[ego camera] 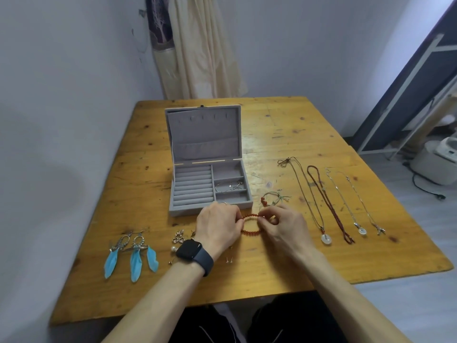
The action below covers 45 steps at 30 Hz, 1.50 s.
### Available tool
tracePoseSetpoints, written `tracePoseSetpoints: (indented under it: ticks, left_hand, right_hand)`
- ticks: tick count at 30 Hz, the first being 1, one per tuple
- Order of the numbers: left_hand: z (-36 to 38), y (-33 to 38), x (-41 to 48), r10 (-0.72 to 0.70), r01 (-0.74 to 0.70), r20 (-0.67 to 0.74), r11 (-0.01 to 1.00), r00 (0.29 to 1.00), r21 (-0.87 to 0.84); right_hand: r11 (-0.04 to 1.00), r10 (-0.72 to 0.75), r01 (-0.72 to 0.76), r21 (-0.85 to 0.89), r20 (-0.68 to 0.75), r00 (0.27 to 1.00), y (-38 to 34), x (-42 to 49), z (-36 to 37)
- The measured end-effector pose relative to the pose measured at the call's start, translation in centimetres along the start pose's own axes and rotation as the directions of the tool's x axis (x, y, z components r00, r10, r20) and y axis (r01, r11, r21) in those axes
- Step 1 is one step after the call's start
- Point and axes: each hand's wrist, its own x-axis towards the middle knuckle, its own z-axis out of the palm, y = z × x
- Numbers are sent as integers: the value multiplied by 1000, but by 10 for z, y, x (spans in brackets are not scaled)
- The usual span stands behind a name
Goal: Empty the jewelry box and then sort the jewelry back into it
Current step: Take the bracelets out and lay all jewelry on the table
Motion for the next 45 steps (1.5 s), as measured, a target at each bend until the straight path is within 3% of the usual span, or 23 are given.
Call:
tracePoseSetpoints:
  ticks: [9,12,16,20,24,29,34,37,40,43,45]
  left_hand:
    - [-1,-2,3,52,-51,-12,997,999,65]
    - [-7,-6,5,59,-58,-19,998,998,7]
    - [-19,-28,23,-16,6,-83,994,996,-111]
    - [-23,-57,48,-64,57,-141,997,988,-55]
    - [-13,-75,56,-82,88,-114,995,990,49]
    - [4,-86,50,-80,81,-109,997,991,4]
    - [8,-87,49,-95,90,-132,995,987,-44]
    - [8,-86,48,-93,85,-146,995,985,-61]
    - [8,-86,48,-96,88,-144,994,985,-63]
    - [8,-86,48,-89,82,-139,995,986,-61]
    - [6,-86,49,-86,78,-130,995,988,-65]
  right_hand:
    - [999,-38,38,-1,-12,999,6,-2,8]
    - [999,-27,28,32,-33,999,4,-4,7]
    - [995,-42,48,84,-81,996,0,8,-2]
    - [992,-97,103,72,-85,992,-17,37,-5]
    - [985,-163,166,-56,50,985,-37,73,6]
    - [936,-165,235,-263,262,951,-55,101,29]
    - [857,-259,362,-366,301,918,-61,107,36]
    - [829,-330,435,-350,321,887,-57,105,37]
    - [859,-324,404,-316,278,905,-54,104,34]
    - [972,-213,224,-71,130,968,-53,104,24]
    - [986,-91,87,141,26,995,-57,102,8]
